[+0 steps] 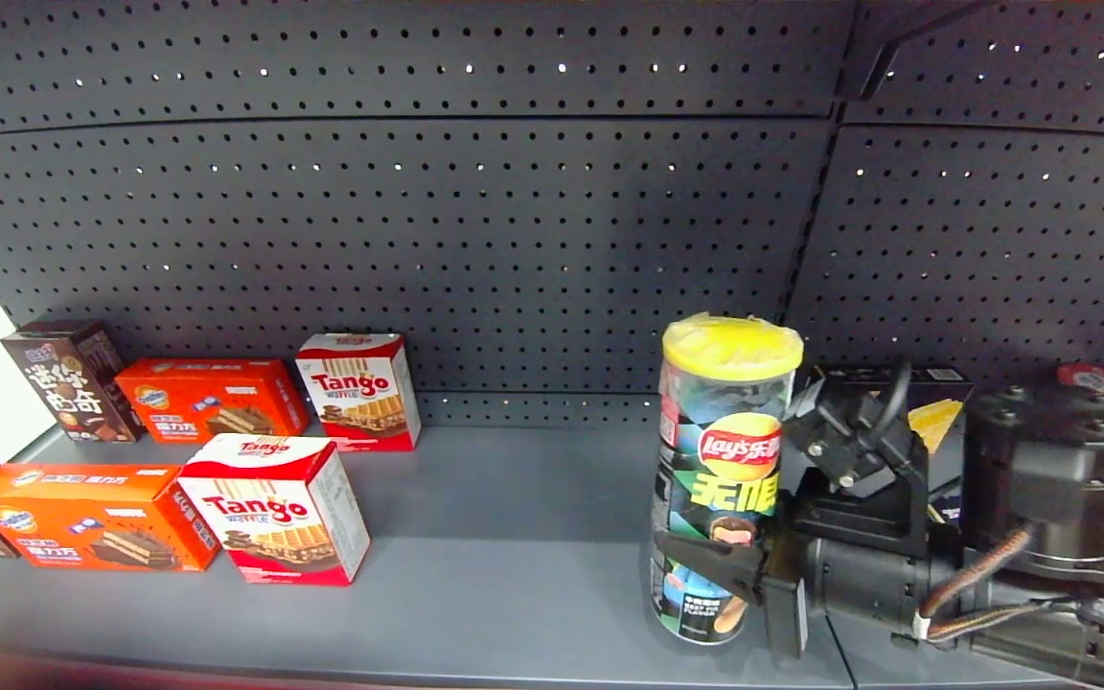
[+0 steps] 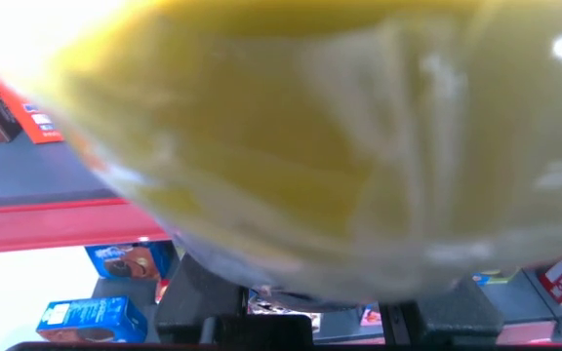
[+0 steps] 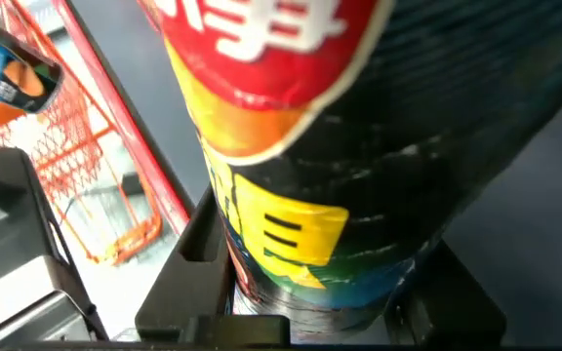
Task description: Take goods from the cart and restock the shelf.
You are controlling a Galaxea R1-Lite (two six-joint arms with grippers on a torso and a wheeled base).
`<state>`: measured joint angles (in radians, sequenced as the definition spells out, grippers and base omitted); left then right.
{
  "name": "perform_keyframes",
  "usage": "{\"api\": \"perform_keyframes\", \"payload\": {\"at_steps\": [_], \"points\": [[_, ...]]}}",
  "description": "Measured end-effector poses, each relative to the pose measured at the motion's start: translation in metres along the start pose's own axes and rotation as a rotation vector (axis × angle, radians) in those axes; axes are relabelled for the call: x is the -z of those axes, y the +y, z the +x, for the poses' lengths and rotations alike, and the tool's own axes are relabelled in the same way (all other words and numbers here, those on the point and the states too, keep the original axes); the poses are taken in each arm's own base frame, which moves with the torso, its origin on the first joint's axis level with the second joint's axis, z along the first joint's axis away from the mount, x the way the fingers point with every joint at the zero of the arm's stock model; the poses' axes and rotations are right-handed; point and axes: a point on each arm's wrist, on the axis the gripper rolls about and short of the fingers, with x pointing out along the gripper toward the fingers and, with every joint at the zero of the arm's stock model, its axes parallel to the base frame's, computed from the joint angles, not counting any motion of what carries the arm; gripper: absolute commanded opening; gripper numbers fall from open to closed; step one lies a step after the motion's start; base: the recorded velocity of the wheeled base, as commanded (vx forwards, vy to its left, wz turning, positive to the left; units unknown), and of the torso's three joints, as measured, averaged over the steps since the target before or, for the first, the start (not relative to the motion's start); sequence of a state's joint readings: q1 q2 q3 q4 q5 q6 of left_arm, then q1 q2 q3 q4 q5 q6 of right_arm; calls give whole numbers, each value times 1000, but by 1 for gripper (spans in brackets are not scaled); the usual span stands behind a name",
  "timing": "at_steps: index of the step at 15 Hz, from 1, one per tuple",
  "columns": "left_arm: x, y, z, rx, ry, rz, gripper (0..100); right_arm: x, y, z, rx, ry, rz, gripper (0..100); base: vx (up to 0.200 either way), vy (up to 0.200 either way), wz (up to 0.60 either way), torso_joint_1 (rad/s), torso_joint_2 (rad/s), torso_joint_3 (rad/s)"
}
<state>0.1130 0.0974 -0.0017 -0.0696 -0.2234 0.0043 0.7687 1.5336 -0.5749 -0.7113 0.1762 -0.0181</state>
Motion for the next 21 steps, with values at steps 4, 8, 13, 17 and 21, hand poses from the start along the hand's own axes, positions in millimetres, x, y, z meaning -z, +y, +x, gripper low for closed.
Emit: {"api": "perform_keyframes", "payload": {"at_steps": [4,8,13,17,21], "points": [[-2,0,0,-20,-12,0,0,15,4,-17,2,-77,-9,0,0,0,0,0,0,0],[-3,1,0,-32,-13,0,0,27,3,-18,7,-88,-9,0,0,0,0,0,0,0],[-2,1,0,-35,-9,-1,0,36,-1,0,10,-85,-14,0,0,0,0,0,0,0],[-1,1,0,-36,-6,-1,0,42,-3,10,10,-62,-15,0,0,0,0,0,0,0],[-1,1,0,-35,-5,-1,0,48,-4,18,9,-56,-16,0,0,0,0,0,0,0]]}}
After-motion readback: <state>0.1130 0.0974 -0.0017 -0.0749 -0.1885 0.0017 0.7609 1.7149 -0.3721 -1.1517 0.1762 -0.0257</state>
